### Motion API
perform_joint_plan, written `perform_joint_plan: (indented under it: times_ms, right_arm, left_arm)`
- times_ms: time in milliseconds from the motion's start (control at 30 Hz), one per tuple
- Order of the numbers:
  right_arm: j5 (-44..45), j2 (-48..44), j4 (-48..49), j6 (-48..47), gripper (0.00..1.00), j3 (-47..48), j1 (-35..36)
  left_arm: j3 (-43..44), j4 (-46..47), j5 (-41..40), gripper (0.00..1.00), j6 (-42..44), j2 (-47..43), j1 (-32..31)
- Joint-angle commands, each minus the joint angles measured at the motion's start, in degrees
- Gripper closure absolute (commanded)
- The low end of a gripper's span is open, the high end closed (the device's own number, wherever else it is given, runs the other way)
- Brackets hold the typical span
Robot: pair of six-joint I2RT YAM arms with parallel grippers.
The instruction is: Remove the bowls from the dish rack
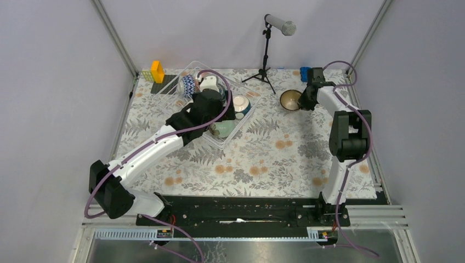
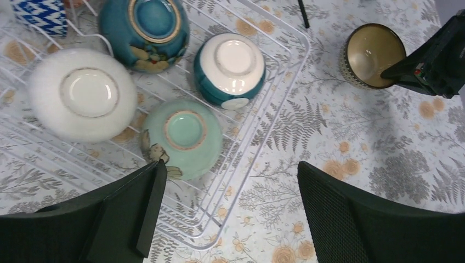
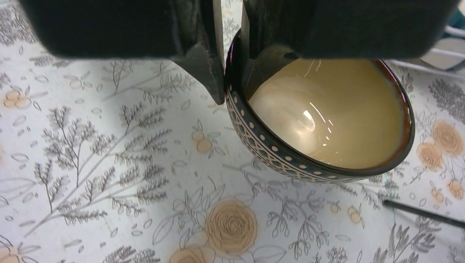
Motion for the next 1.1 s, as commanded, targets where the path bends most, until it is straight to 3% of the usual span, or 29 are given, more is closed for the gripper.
perform_joint_plan:
  times_ms: [0,233,400,500,633,800,1067]
  right_arm:
    - [-3.83,3.06,2.45,1.97,0.92,6.99,-1.04]
    - [-4.68,6.66,1.82,1.93,0.86,9.35,-1.88]
    - [-4.14,6.68,1.8,1.51,0.71,9.0,-2.08]
    - [-5.08,6.62,1.4,1.6,0.67,9.17,-2.85]
    - [-4.93,4.61,0.93,0.31,0.38,9.0,-3.22]
    - [-4.94,-1.02,1.36,-1.43,0.33,6.68,-3.22]
    - [-8.89,-11.43,3.98,-3.38,0.11,-1.39,-3.18]
  left_arm:
    - [-1.21,1.75,-3.07,0.06,-0.39,-2.72,1.69]
    - [-2.03,0.73,-5.29,0.05,-0.06,-3.47,2.49]
    - [-2.79,0.76,-5.49,0.05,-0.79,-3.66,2.79]
    - [-2.84,0.04,-5.35,0.05,-1.57,-3.77,2.86]
    - [-3.34,-0.38,-5.92,0.04,-2.01,-4.84,2.93]
    - [-3.42,-1.38,-7.47,0.03,-3.73,-5.18,4.38]
    - [1.33,-6.66,-10.49,0.01,-2.17,-0.31,8.6]
